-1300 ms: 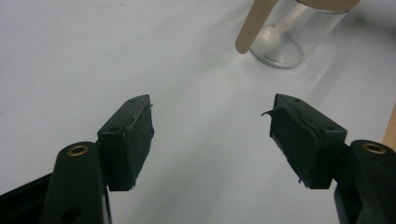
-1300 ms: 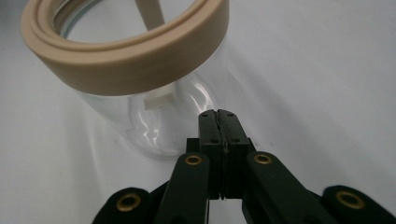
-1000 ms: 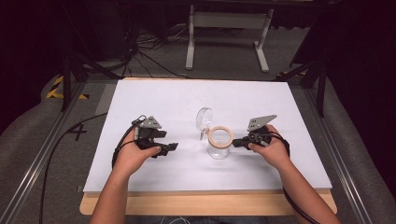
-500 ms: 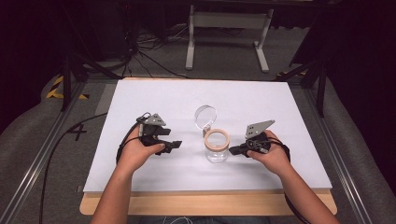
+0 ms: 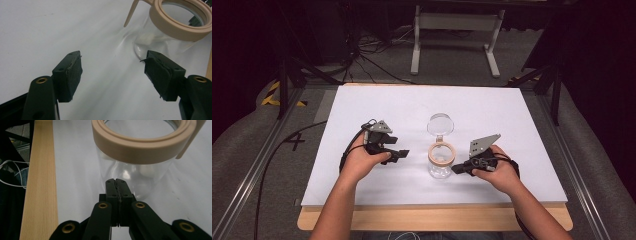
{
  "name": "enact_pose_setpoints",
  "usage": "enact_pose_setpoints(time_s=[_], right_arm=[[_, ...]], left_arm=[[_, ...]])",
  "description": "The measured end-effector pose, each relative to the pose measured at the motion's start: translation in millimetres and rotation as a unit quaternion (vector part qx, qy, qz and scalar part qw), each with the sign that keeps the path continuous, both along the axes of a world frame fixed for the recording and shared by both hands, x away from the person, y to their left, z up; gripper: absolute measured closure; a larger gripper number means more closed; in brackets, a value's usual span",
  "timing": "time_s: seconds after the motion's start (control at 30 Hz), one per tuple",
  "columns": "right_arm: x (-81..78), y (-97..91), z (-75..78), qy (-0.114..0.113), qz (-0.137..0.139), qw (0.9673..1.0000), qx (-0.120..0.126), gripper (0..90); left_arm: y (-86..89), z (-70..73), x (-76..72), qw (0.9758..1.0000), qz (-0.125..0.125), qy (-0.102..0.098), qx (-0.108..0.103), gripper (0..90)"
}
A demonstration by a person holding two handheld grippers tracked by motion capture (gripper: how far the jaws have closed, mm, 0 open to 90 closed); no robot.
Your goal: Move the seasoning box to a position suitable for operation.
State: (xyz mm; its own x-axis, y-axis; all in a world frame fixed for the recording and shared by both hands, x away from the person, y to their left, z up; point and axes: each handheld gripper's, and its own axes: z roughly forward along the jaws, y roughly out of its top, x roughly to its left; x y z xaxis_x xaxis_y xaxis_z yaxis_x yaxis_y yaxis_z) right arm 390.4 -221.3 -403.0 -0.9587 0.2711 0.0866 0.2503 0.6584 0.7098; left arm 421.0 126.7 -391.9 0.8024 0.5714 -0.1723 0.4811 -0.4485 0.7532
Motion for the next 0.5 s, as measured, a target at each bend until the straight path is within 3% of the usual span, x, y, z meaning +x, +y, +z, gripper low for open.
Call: enact_pose_setpoints(time_s=[0.13, 0.3, 0.4, 0.5], right_arm=[[-1.0, 1.6, -1.5, 0.005, 0.006, 0.9999, -0.010, 90.0], [-2.0, 2.5, -1.0, 0.009, 0.011, 0.9999, -0.008, 90.0], [-1.5, 2.0, -1.0, 0.010, 0.011, 0.9999, -0.007, 90.0], [-1.0, -2.3, 2.1, 0.005, 0.005, 1.0000, -0.003, 90.0]], left_arm=[[0.8, 0.6, -0.7, 0.9999, 0.000, 0.010, -0.001, 31.3], [1.1, -0.2, -0.9, 0.9990, -0.015, 0.039, -0.019, 44.1], [1.8, 1.6, -0.8, 0.9985, -0.026, 0.043, -0.023, 54.2], [1.9, 6.4, -1.1, 0.9982, -0.027, 0.047, -0.026, 75.0]])
